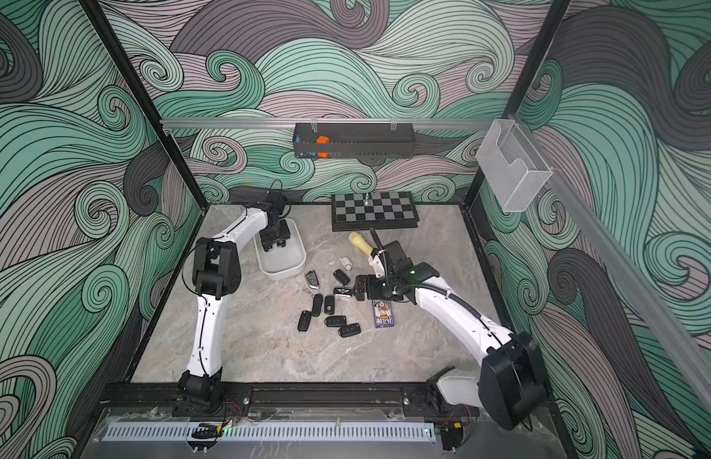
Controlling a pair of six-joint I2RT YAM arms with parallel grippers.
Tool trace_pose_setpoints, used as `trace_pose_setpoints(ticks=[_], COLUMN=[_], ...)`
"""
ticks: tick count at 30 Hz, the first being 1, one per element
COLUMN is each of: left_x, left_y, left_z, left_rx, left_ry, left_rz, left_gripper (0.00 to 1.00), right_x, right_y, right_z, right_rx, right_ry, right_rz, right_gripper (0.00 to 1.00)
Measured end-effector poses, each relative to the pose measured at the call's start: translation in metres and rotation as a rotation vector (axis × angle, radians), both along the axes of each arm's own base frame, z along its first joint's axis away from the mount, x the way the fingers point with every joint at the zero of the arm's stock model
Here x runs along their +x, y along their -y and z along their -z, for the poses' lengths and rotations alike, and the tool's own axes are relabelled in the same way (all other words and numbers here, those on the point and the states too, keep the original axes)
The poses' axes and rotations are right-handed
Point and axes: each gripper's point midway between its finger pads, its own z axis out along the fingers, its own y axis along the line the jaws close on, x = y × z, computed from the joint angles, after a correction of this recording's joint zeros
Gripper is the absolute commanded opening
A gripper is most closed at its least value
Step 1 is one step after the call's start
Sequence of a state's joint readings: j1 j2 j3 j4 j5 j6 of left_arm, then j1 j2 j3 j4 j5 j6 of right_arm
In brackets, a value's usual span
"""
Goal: Place the car key into the storage box
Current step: Place the car key in the storage box, then move the storage box to the center of the board.
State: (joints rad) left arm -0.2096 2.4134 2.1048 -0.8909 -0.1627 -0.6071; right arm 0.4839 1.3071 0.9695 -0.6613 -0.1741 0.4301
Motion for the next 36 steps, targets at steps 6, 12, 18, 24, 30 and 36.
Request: trace_pose_setpoints(ticks=[6, 12, 18, 24, 30, 36], left_x=[-0.039, -0.090, -0.126, -0.148, -0.172, -0.212], left_y=[0.001, 0.007, 0.020, 0.028, 0.024, 0.018], left_z=[-0.012, -0.030, -0.011, 0.006, 0.013, 0.006], left_rx=[-0.044, -0.115, -0.162, -0.173, -0.164, -0.179], left_ry=[-0.053, -0.082, -0.161, -0.227, -0.267, -0.284], left_rz=[0.007, 0.026, 0.065, 0.096, 0.110, 0.124], left_gripper=[0.51, 0.51, 0.50, 0.50, 0.50, 0.50], right_x=[-0.002, -0.005, -0.014, -0.024, -0.032, -0.038], right_y=[-0.002, -0.002, 0.002, 0.005, 0.006, -0.004], right_z=[-0.007, -0.017, -0.017, -0.017, -0.016, -0.009], right_rx=[0.020, 0.044, 0.054, 0.077, 0.095, 0.088], right_ry=[0.013, 0.043, 0.045, 0.039, 0.032, 0.000], right_rz=[-0.007, -0.010, -0.009, 0.006, 0.019, -0.012], right_gripper=[0.99, 0.99, 0.99, 0.99, 0.99, 0.99])
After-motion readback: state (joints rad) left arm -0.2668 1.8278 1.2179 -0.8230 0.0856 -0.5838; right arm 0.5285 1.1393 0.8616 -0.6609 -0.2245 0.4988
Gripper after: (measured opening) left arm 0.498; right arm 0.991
